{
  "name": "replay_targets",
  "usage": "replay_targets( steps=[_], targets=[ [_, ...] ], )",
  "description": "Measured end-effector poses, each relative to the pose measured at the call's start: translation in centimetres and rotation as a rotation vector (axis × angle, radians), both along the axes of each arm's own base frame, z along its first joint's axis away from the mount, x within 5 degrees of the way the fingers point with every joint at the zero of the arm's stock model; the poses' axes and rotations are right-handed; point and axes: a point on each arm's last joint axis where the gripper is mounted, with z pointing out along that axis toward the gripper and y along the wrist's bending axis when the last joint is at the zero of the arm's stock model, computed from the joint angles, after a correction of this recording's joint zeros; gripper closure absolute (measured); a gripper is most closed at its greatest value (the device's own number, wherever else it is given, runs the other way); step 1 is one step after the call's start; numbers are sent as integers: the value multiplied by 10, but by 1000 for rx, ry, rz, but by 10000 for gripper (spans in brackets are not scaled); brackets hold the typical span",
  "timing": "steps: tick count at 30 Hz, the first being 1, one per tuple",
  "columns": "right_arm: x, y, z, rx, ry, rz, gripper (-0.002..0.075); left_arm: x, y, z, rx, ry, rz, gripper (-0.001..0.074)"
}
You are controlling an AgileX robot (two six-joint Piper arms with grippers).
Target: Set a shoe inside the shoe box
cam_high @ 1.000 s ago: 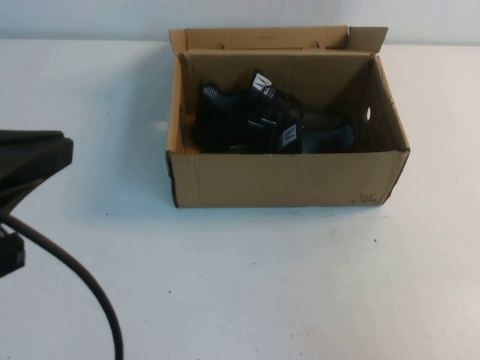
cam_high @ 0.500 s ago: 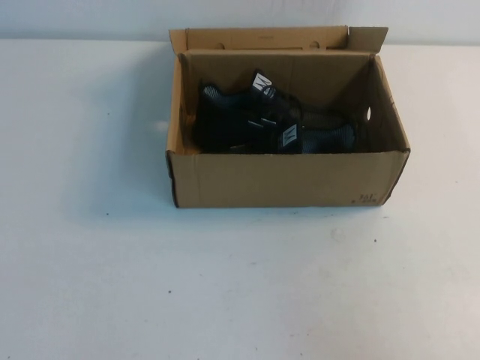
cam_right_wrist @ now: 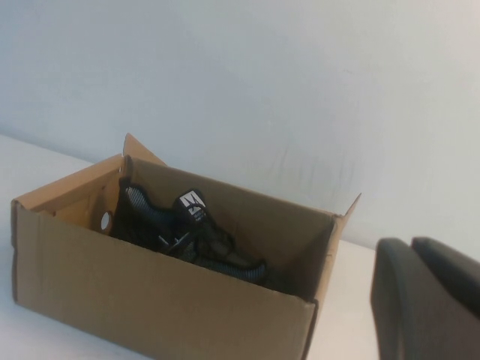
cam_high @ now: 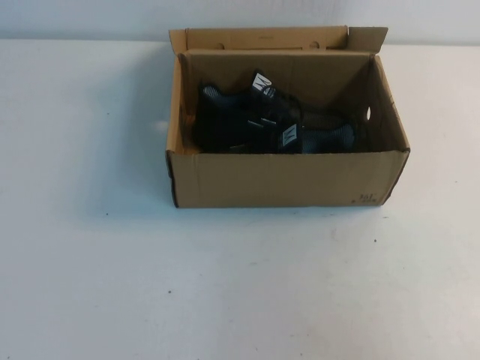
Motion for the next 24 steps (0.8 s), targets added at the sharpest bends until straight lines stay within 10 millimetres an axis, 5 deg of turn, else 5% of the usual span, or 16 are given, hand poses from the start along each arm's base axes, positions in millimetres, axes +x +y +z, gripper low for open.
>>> replay_targets(
  steps=[9,24],
  targets=[
    [0,0,0,0,0,0,742,1,0,-73,66,123,-2,736],
    [0,0,-2,-8,20,5,742,-2,2,-90,-18,300,32,736]
  ],
)
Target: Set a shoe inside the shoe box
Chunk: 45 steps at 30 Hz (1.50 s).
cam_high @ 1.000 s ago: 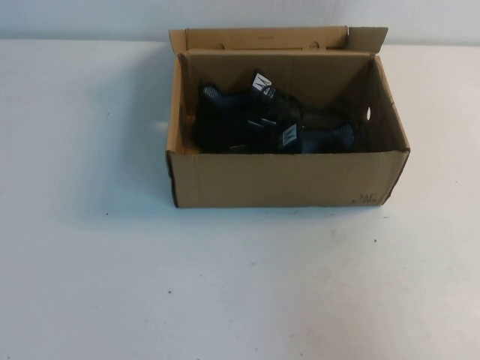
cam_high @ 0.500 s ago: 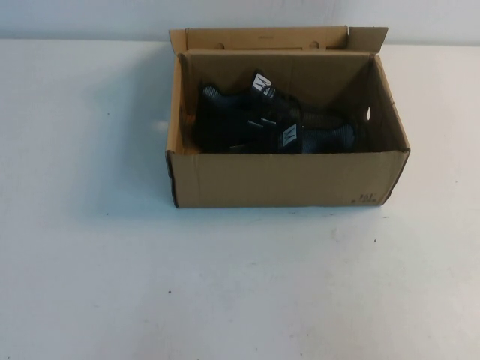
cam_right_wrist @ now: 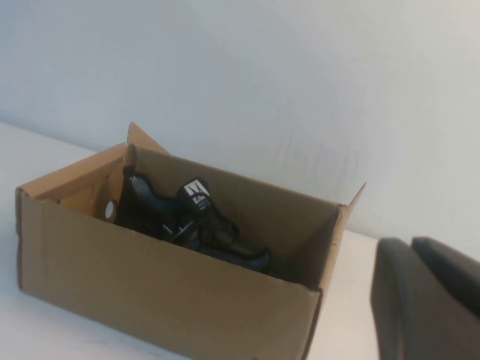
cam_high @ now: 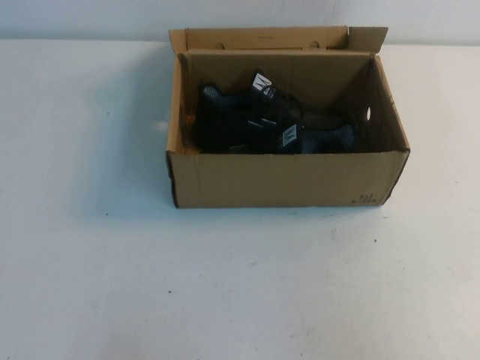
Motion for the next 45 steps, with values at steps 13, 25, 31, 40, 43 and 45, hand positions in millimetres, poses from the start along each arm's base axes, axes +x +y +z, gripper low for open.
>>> replay_targets(
  steps=[13,25,31,40,43,45],
  targets=[
    [0,0,0,-2,4,1,742,0,0,0,-4,1,0,736],
    [-1,-1,-2,-8,18,-16,742,0,0,0,2,0,-2,736],
    [-8,-9,-8,-20,48,-142,742,0,0,0,3,0,-2,736],
    [-7,-7,-41,-37,276,-157,742,0,0,0,4,0,-3,736],
    [-3,-8,-59,2,296,-173,742,0,0,0,4,0,-3,736],
    [-3,-10,-71,30,315,-199,742,0,0,0,4,0,-3,736]
  ],
)
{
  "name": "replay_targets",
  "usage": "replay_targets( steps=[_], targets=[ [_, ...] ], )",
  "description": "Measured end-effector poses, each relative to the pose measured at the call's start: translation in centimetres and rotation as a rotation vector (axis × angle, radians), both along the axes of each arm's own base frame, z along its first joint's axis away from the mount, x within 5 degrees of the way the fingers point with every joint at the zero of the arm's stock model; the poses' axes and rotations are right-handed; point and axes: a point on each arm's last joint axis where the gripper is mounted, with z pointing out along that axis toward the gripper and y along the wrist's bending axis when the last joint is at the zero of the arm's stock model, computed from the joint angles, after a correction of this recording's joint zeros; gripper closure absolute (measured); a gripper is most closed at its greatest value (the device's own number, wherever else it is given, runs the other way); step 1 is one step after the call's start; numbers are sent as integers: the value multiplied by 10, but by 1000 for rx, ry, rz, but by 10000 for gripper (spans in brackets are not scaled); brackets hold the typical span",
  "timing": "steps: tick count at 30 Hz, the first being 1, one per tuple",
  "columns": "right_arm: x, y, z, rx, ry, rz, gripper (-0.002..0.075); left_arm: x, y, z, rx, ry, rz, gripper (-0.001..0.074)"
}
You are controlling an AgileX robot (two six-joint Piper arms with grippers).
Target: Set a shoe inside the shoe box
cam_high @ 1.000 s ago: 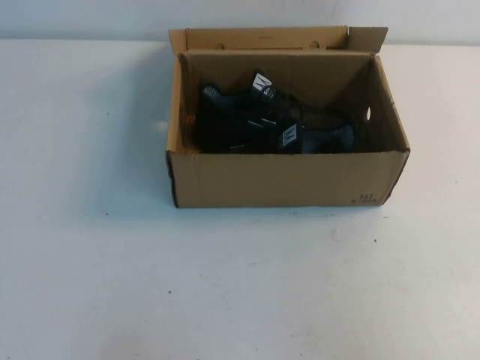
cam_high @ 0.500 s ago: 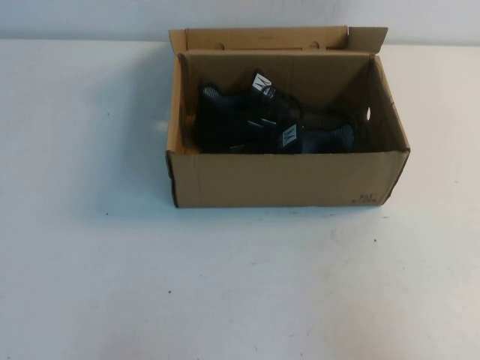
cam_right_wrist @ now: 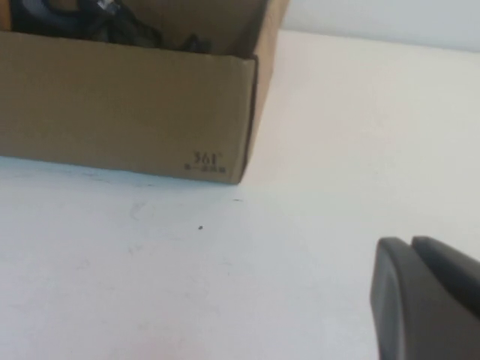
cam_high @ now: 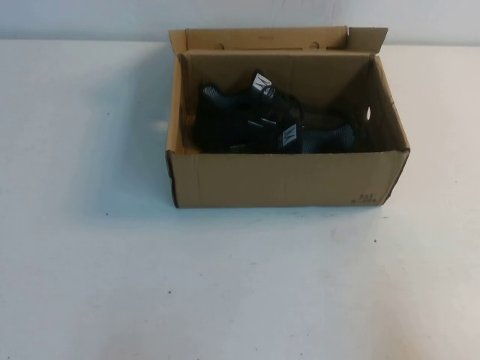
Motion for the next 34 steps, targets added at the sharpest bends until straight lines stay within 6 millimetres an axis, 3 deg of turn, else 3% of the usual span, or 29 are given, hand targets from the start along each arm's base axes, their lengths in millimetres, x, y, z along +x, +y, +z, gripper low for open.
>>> replay_targets(
  steps=[8,34],
  targets=[
    [4,-7,-36,75,-20,-101,742,0,0,0,0,0,0,736],
    [1,-7,-43,59,43,-102,742,0,0,0,0,0,0,736]
  ],
)
